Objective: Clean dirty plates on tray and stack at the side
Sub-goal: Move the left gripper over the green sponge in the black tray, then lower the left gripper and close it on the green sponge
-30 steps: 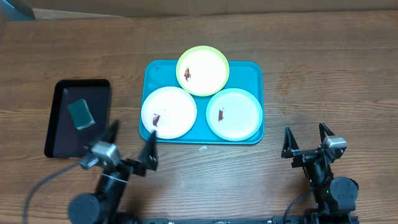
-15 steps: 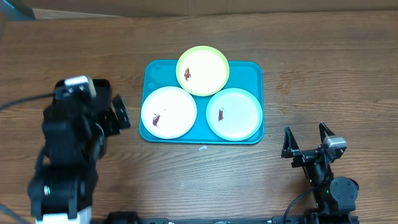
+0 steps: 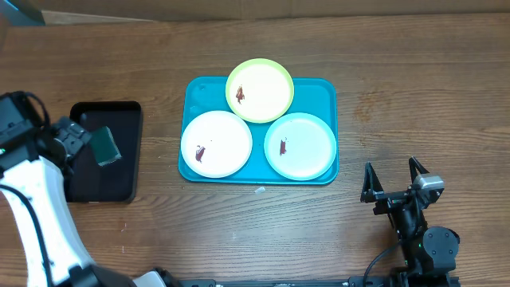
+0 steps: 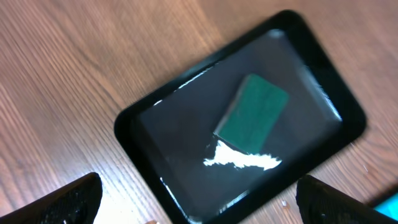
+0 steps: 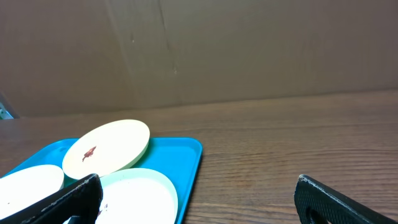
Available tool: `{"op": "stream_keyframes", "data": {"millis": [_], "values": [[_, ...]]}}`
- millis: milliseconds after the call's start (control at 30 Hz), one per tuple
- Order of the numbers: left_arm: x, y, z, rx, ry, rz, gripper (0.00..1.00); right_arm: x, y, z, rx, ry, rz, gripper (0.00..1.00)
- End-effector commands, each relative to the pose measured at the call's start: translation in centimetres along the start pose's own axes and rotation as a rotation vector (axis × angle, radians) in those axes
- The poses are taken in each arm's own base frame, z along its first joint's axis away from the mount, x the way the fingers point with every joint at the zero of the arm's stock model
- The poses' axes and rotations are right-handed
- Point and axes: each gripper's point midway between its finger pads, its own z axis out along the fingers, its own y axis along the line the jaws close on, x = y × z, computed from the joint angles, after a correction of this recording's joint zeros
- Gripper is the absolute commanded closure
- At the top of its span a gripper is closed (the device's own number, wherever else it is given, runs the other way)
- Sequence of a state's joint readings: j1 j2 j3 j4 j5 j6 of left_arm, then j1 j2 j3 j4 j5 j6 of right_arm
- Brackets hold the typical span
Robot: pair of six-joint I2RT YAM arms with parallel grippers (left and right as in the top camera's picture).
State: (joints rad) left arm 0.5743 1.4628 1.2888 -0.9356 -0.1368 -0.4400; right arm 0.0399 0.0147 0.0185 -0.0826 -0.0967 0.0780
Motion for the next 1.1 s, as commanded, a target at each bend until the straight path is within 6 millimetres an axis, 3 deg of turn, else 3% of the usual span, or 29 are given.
{"op": "stream_keyframes", "data": {"millis": [0,100,167,267,333,467,567,767,833,1000,1067], "values": [[0.8,-1.4,2.3,0.071,0.098,-0.054,0.00,0.1,-0.2,0.0,0.009,-0.008,0.003,0.00],[2.3,-2.9,4.5,0.143,0.200,0.007,0.00,0.1,-0.2,0.0,0.009,-0.008,0.003,0.00],[3.3,-5.8,5.8,0.310,0.250,0.190,0.00,0.1,-0.2,0.0,0.009,-0.008,0.003,0.00],[3.3,-7.8,7.4,0.405,0.249,0.257,0.00,0.1,-0.2,0.0,0.009,-0.008,0.003,0.00],[2.6,-7.6,9.0,0.369,0.219,0.263,0.00,0.1,-0.2,0.0,0.009,-0.008,0.003,0.00],[1.3,-5.1,11.6,0.195,0.167,0.274,0.00,0.1,-0.2,0.0,0.009,-0.008,0.003,0.00],[1.5,-4.2,13.1,0.136,0.176,0.285,0.05,0.1,-0.2,0.0,0.009,-0.008,0.003,0.00],[4.7,-7.2,15.9,0.330,0.294,0.320,0.07,0.1,-0.2,0.0,0.009,-0.008,0.003,0.00],[5.7,-7.4,16.9,0.342,0.328,0.324,0.07,0.1,-0.2,0.0,0.009,-0.008,0.003,0.00],[7.2,-7.6,18.6,0.336,0.366,0.336,0.18,0.1,-0.2,0.0,0.009,-0.008,0.003,0.00],[7.0,-7.7,18.7,0.336,0.355,0.339,0.29,0.1,-0.2,0.0,0.009,-0.008,0.003,0.00]]}}
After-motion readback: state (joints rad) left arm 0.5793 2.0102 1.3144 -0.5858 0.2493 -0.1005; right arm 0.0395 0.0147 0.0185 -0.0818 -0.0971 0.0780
